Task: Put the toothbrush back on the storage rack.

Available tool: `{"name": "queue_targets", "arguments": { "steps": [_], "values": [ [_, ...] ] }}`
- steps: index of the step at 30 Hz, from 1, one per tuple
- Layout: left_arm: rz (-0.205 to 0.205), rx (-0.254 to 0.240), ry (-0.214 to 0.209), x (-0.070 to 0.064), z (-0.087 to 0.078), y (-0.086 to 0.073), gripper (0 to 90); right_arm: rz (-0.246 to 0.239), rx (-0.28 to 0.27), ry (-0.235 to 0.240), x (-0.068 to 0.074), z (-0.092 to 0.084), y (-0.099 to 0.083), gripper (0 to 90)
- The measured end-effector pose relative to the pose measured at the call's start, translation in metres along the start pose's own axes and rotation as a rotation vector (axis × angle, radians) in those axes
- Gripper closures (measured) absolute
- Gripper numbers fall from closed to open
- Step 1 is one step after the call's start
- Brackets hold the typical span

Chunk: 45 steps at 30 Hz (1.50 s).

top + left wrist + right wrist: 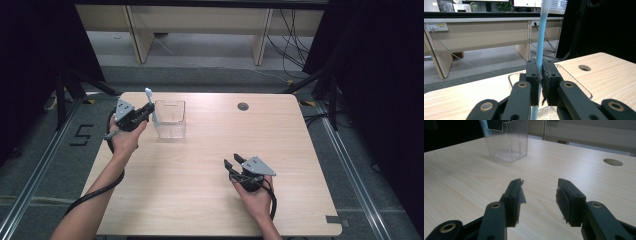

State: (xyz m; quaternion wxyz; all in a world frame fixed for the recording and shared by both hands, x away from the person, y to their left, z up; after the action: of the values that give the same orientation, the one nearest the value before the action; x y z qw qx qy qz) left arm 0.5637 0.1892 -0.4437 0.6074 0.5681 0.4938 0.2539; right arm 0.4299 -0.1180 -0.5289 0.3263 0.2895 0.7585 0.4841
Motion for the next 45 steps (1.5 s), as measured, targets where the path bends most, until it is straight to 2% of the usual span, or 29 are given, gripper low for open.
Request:
{"name": "queue_targets", "arguments": {
  "steps": [5,22,29,36,38,45],
  "values": [
    [-0.004,0.010,0.006,0.001,-0.001,-0.003,83.8,-0.014,-0.003,-0.007,-0.001,0.000,0.000,55.4],
    [-0.008,0.044,0.023,0.004,0.000,-0.015,83.8,-0.002,0.009,-0.004,0.000,0.000,-0.002,55.4],
    [-0.013,0.055,0.027,0.005,0.000,-0.017,83.8,-0.021,0.014,-0.008,-0.001,0.000,-0.002,55.3],
    [-0.018,0.068,0.035,0.007,0.001,-0.020,83.7,-0.008,0.017,-0.007,0.000,0.000,-0.003,55.3],
    [-0.020,0.068,0.035,0.008,0.001,-0.021,83.7,-0.034,0.003,-0.030,-0.004,0.001,-0.002,55.3],
    [-0.026,0.079,0.041,0.009,0.003,-0.025,83.7,-0.005,0.005,-0.002,0.000,0.002,-0.002,55.3]
  ]
}}
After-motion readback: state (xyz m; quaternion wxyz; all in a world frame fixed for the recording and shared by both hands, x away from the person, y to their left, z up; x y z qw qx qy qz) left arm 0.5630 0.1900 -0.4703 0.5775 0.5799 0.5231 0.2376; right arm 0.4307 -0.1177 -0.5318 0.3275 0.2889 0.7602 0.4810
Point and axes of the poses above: each handheld gripper's, and its own axes: z roughly forward along the jaws, y roughly out of its top, x roughly to its left, the point moved 8 cm from there along z, roughly forward along the jaws, and after that the axes turned 15 degrees about -z, right-handed, at the moved point
